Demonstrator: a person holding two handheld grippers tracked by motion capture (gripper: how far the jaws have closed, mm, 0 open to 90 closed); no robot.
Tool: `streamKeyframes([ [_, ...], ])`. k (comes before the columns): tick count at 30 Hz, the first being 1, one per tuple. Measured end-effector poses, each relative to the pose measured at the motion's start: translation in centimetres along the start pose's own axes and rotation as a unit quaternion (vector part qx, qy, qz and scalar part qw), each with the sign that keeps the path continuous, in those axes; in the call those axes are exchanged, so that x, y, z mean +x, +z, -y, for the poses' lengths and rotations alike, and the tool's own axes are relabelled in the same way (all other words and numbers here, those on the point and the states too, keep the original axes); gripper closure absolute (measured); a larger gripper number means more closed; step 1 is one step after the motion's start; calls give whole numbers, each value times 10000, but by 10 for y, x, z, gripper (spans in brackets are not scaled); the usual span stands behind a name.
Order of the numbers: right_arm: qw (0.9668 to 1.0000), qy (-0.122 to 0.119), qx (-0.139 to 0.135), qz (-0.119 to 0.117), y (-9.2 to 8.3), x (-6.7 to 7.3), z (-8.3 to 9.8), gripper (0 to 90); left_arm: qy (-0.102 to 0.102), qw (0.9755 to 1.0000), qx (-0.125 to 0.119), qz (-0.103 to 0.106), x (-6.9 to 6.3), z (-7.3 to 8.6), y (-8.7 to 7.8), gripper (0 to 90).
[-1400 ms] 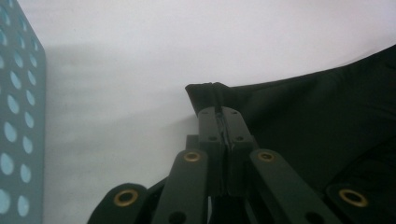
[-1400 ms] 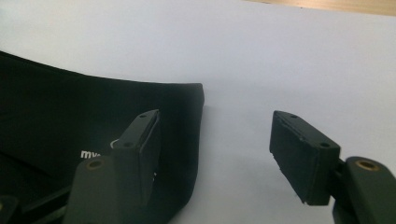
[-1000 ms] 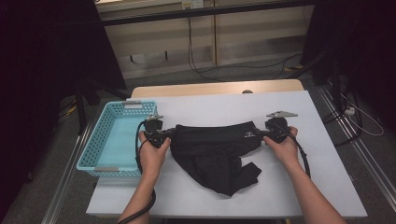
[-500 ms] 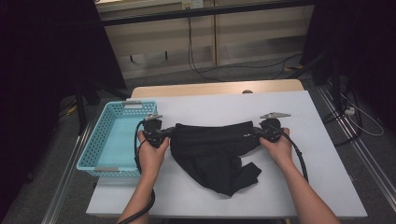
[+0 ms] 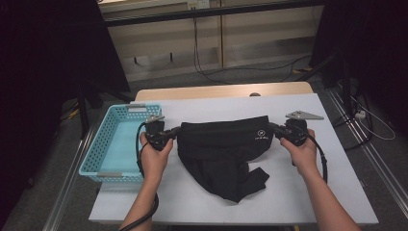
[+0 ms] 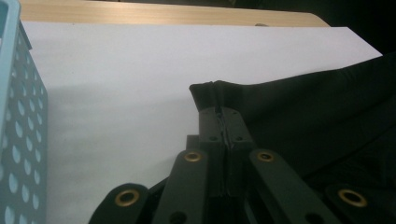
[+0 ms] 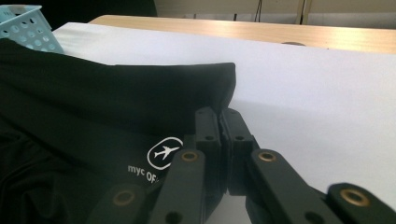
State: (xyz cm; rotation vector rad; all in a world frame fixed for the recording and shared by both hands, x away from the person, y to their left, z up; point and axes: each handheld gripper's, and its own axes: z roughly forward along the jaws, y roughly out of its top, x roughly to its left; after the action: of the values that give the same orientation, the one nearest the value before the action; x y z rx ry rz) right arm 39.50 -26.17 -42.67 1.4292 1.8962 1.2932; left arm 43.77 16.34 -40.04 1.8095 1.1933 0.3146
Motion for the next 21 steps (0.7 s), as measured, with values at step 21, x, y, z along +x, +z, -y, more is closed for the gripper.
streamKeyframes([
  [21,9998,-117,-78,118,-16,2,7,871,107,9998,79,162,-8,-5,7,887],
])
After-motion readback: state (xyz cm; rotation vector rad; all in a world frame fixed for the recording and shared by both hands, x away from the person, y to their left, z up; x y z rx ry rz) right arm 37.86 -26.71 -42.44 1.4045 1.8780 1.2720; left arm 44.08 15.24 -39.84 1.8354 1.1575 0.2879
